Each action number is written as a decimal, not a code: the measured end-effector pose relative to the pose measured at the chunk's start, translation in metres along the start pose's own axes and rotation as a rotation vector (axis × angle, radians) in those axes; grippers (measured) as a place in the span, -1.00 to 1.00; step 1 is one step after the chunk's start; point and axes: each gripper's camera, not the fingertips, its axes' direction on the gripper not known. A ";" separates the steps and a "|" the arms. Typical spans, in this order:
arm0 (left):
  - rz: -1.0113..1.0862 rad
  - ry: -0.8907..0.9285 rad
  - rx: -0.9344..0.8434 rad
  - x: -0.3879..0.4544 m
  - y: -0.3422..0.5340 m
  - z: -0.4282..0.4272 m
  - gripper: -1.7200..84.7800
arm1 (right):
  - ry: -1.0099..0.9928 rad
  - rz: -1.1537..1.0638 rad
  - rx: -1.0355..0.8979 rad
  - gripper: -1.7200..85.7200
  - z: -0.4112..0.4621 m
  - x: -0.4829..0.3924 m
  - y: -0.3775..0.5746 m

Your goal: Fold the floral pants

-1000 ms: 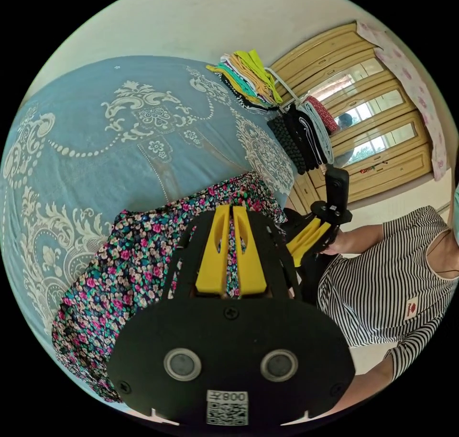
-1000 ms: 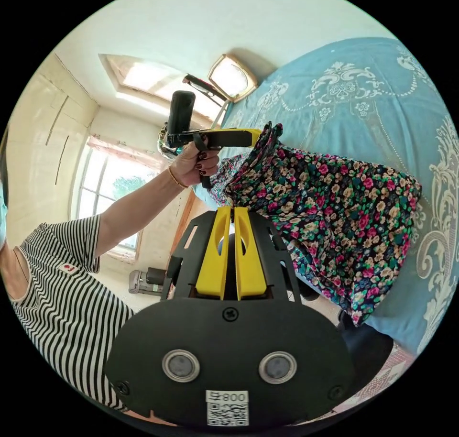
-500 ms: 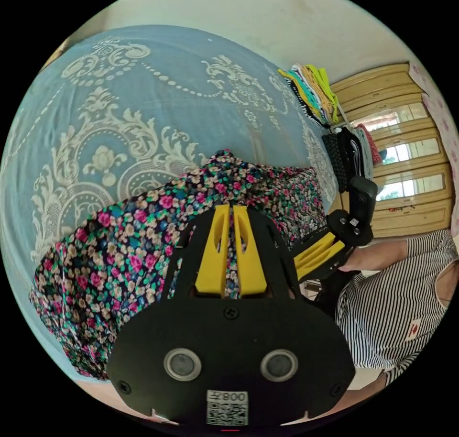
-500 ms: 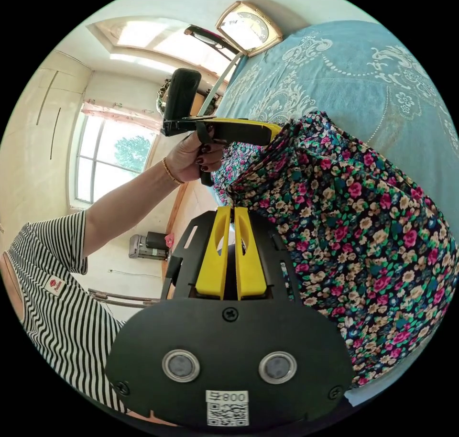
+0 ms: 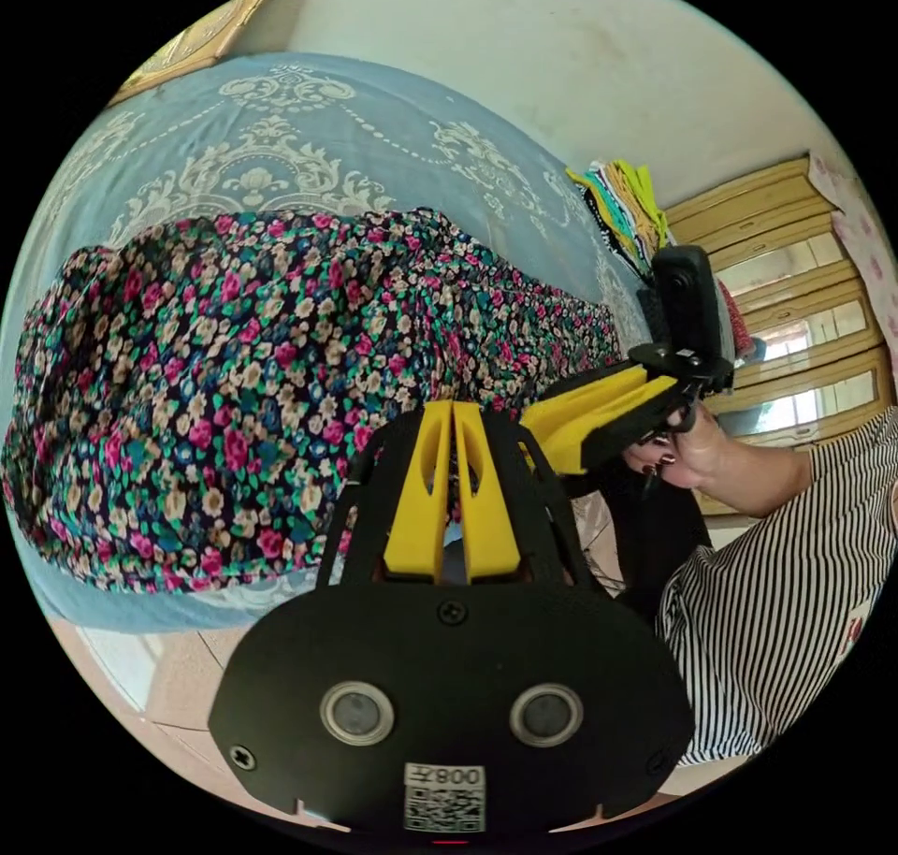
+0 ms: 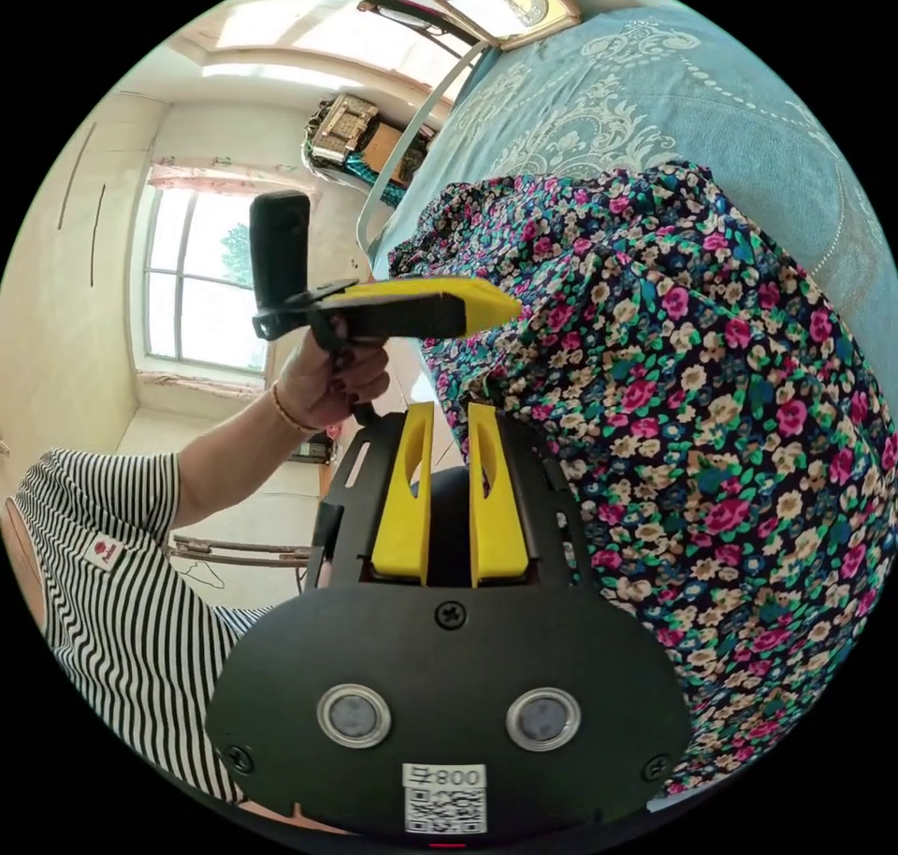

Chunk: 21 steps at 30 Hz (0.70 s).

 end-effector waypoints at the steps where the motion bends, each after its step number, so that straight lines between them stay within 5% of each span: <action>1: -0.012 0.003 0.026 0.000 0.011 -0.001 -0.96 | -0.024 0.007 0.015 -0.85 -0.006 0.003 0.001; 6: -0.056 0.036 0.139 0.012 0.040 -0.022 -0.96 | 0.022 0.045 0.127 -0.93 -0.034 0.020 -0.015; 10: -0.032 -0.023 0.042 0.032 0.051 -0.010 -0.96 | 0.196 0.118 0.062 -0.95 -0.031 0.047 -0.052; 21: 0.024 0.022 0.093 0.120 0.084 -0.008 -0.93 | 0.083 0.067 0.163 -0.95 -0.115 0.047 0.030</action>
